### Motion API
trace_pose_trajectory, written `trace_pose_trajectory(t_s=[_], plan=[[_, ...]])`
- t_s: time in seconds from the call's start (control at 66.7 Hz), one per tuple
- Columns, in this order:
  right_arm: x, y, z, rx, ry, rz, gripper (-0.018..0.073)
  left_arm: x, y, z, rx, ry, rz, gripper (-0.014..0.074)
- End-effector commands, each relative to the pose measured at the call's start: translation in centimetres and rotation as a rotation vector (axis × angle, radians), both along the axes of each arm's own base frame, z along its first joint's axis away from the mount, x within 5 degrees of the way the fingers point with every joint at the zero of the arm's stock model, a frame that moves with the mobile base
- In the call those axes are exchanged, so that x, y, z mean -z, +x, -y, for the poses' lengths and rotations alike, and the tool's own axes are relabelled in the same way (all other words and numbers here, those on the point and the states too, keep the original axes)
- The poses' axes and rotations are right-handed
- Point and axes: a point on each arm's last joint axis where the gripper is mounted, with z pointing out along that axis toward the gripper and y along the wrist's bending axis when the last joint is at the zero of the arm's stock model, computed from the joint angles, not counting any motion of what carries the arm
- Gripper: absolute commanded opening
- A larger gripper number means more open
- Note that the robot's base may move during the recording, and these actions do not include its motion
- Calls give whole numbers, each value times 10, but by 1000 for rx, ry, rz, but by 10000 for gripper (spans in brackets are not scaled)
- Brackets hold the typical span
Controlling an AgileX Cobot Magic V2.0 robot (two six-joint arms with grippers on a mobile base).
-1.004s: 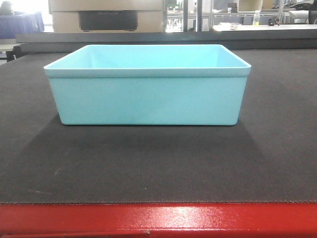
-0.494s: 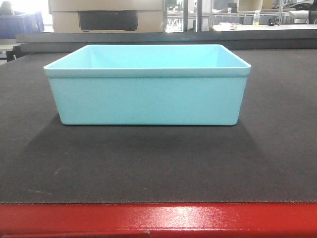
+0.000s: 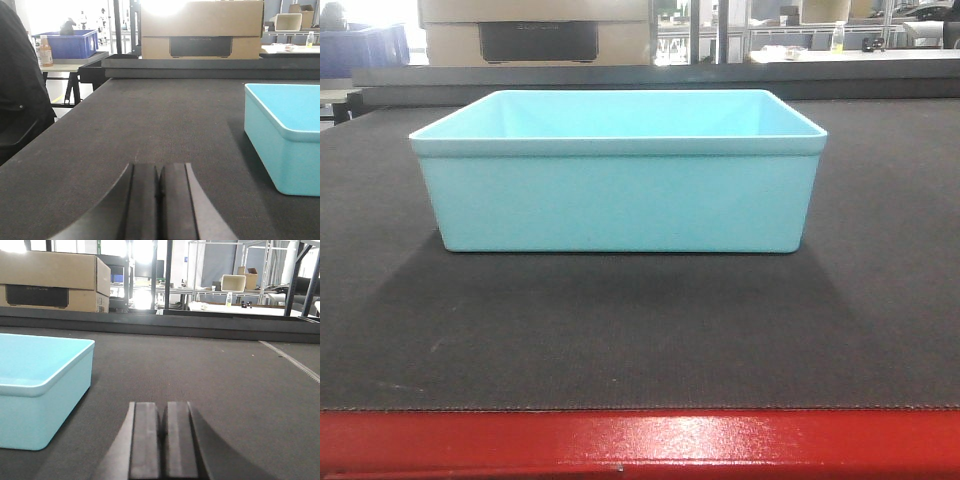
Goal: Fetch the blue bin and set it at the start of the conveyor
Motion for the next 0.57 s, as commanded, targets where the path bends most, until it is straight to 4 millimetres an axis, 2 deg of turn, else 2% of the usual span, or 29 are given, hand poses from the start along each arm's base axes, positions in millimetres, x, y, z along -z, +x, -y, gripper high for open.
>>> trace_pose_trajectory(t_s=[0.0,0.554], plan=[[-3,-1,0,8,-9,35,-162,-3,-1,0,0,4,25,-111],[-3,-1,0,8,-9,35,-162,-3,-1,0,0,4,25,-111]])
